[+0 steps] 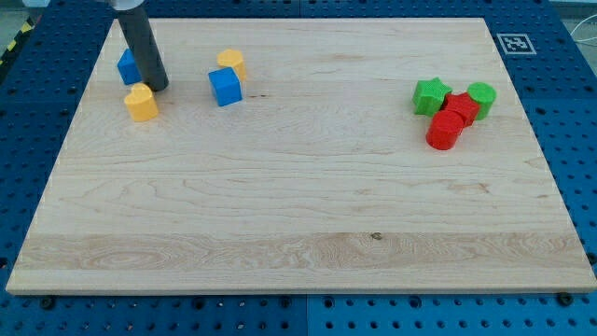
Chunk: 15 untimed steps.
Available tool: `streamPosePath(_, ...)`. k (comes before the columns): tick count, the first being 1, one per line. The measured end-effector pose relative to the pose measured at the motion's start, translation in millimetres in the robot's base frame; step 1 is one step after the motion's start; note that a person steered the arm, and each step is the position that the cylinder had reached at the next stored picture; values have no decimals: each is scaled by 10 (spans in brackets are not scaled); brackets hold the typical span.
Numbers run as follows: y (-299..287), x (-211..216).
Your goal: Move the yellow heart closer to the blue cube
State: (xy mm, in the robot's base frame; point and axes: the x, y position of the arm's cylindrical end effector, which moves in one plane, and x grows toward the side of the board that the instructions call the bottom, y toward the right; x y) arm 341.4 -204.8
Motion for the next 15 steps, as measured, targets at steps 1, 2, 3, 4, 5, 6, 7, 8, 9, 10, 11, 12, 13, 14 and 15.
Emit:
streamPosePath(1,-45,49)
streamPosePath(2,-58,186)
streamPosePath(3,-58,392)
streamPosePath(4,-74,414)
streamPosePath(5,-209,351)
streamPosePath(6,-298,384)
streamPosePath(7,-310,513)
streamPosePath(8,-294,719)
streamPosePath(9,-131,827)
streamPosePath(10,69,852)
streamPosePath(11,206,852)
streamPosePath(12,251,852)
streamPosePath(13,161,911)
streamPosePath(14,41,1003)
streamPosePath(15,-9,1121)
